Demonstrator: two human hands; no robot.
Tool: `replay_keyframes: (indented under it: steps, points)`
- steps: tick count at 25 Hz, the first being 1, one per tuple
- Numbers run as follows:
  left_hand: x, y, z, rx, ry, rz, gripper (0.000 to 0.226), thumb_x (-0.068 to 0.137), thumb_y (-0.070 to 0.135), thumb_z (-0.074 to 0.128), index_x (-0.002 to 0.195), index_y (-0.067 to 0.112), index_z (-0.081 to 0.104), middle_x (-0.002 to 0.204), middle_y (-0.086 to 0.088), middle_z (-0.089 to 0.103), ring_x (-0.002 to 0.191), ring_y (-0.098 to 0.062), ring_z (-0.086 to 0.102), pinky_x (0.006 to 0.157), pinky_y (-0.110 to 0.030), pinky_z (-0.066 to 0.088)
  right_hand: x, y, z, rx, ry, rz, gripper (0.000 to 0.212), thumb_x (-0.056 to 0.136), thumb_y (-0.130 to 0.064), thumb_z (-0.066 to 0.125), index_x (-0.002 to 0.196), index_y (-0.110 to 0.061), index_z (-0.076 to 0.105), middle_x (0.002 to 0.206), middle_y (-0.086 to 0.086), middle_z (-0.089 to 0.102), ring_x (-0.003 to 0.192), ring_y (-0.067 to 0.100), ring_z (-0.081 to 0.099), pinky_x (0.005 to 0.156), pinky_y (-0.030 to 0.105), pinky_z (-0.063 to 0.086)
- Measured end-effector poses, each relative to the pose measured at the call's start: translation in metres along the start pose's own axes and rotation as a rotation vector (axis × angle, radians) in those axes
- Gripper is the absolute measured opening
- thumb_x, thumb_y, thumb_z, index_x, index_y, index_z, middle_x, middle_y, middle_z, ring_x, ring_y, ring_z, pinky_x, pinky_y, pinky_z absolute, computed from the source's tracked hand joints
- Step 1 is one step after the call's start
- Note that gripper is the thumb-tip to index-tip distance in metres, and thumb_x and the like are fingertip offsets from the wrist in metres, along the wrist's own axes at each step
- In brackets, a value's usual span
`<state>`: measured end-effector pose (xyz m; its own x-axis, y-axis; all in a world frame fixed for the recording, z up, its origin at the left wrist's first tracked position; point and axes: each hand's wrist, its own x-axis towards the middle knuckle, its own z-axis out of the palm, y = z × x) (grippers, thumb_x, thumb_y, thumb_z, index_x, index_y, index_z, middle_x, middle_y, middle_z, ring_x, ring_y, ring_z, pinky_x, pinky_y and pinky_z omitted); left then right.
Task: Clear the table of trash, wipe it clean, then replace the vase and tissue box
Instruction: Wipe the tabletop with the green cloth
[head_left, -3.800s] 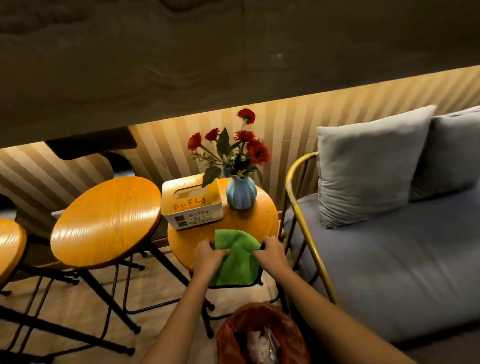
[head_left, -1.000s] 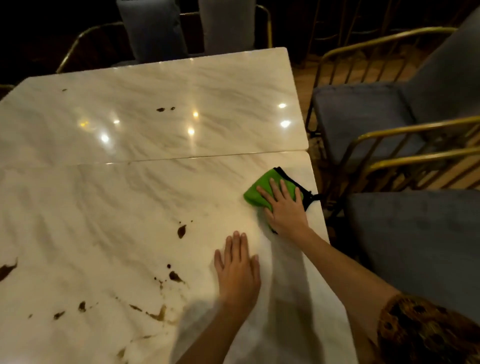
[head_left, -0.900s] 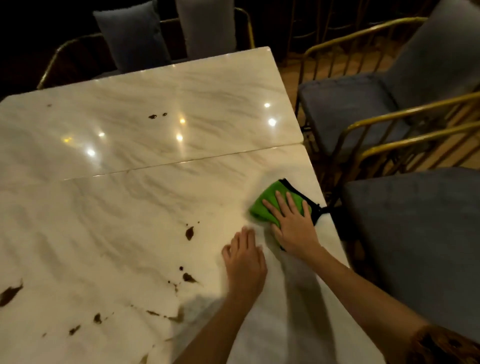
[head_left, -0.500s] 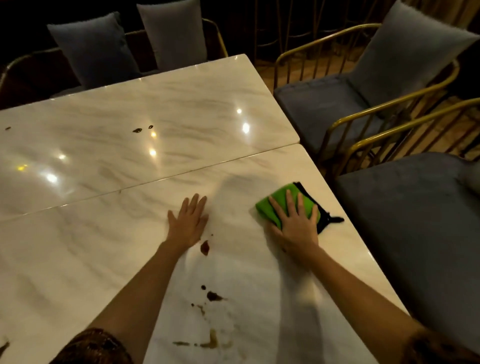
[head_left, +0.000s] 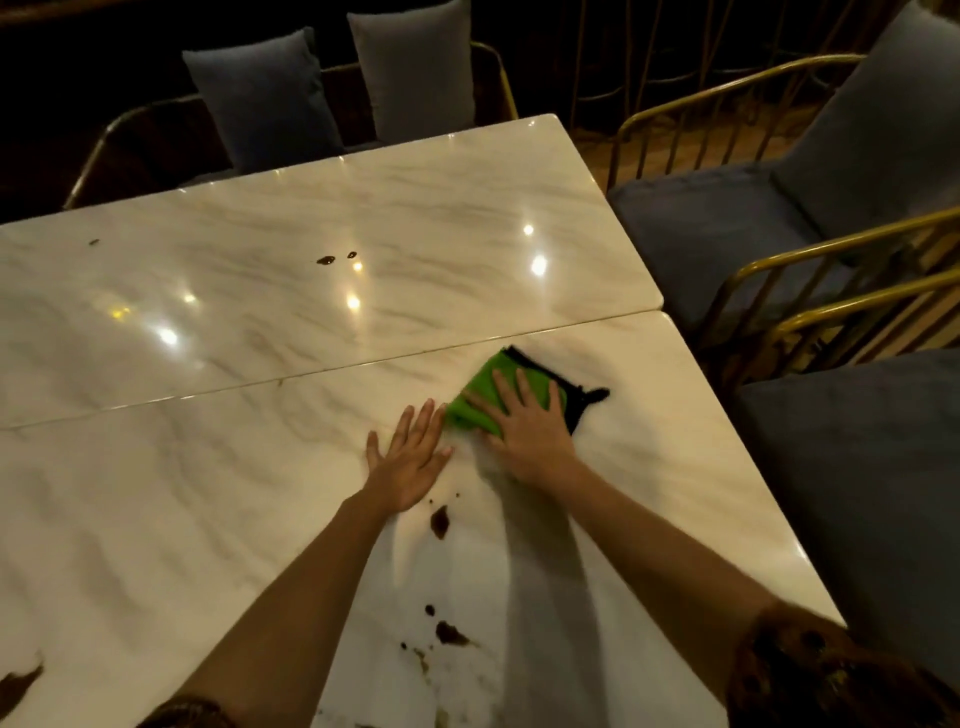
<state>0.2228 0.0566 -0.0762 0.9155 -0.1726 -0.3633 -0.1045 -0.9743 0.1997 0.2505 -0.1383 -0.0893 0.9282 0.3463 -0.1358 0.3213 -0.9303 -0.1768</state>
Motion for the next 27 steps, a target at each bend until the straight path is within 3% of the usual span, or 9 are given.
replay_keyframes:
  steps: [3,5,11,17,22,25,27]
  points:
    - [-0.022,-0.020,-0.003,-0.040,0.101,-0.116,0.058,0.099,0.049,0.018,0.147,0.037,-0.012,0.154,0.009,-0.026,0.145,-0.018,-0.019,0.112,-0.060,-0.006,-0.083,-0.009,0.008,0.073,-0.034,-0.186,0.056,0.092,-0.062,0.004,0.146,-0.052,0.000,0.160,-0.002,-0.009,0.144,0.032,-0.016,0.111,0.057,-0.015]
    - [-0.038,-0.044,-0.003,-0.023,0.071,-0.222,0.059,0.097,0.054,0.017,0.145,0.042,-0.015,0.154,0.009,-0.026,0.144,-0.017,-0.022,0.110,-0.063,-0.009,-0.098,0.003,0.007,0.056,-0.035,-0.231,0.055,0.092,-0.064,0.007,0.145,-0.054,-0.003,0.159,-0.005,-0.010,0.144,0.031,-0.016,0.111,0.056,-0.016]
    - [-0.041,-0.055,0.003,-0.034,0.018,-0.259,0.056,0.096,0.056,0.013,0.143,0.045,-0.017,0.152,0.013,-0.030,0.142,-0.012,-0.026,0.108,-0.064,-0.012,0.028,-0.002,-0.007,-0.002,0.059,-0.055,0.059,0.090,-0.062,0.000,0.147,-0.049,0.002,0.161,-0.001,-0.002,0.147,0.029,-0.004,0.113,0.059,-0.002]
    - [-0.039,-0.060,0.000,-0.065,-0.018,-0.251,0.056,0.096,0.056,0.015,0.143,0.049,-0.015,0.153,0.015,-0.029,0.142,-0.012,-0.027,0.107,-0.065,-0.011,0.091,-0.047,-0.011,-0.067,-0.057,-0.154,0.051,0.098,-0.057,0.013,0.147,-0.050,-0.001,0.161,-0.002,-0.006,0.147,0.029,-0.008,0.112,0.062,-0.003]
    - [-0.036,-0.062,-0.005,-0.117,-0.045,-0.266,0.056,0.100,0.047,0.020,0.145,0.044,-0.013,0.154,0.013,-0.026,0.143,-0.013,-0.024,0.106,-0.066,-0.011,-0.029,-0.080,0.014,-0.071,-0.105,-0.323,0.052,0.098,-0.052,0.021,0.148,-0.047,0.007,0.161,0.001,-0.004,0.147,0.032,-0.005,0.113,0.064,0.000]
    - [-0.045,-0.063,-0.007,-0.115,-0.057,-0.212,0.057,0.100,0.041,0.022,0.146,0.041,-0.012,0.155,0.009,-0.025,0.143,-0.015,-0.024,0.107,-0.066,-0.010,-0.135,-0.096,0.041,-0.062,0.000,-0.368,0.050,0.097,-0.056,0.012,0.146,-0.048,0.020,0.157,0.002,0.022,0.141,0.036,0.025,0.109,0.067,0.015]
    - [-0.059,-0.064,-0.003,-0.101,-0.068,-0.147,0.057,0.100,0.042,0.022,0.146,0.040,-0.012,0.155,0.007,-0.025,0.143,-0.017,-0.025,0.109,-0.062,-0.010,-0.169,-0.092,0.050,-0.095,0.024,-0.329,0.050,0.097,-0.056,0.016,0.146,-0.048,0.019,0.155,0.000,0.027,0.139,0.034,0.032,0.107,0.061,0.018]
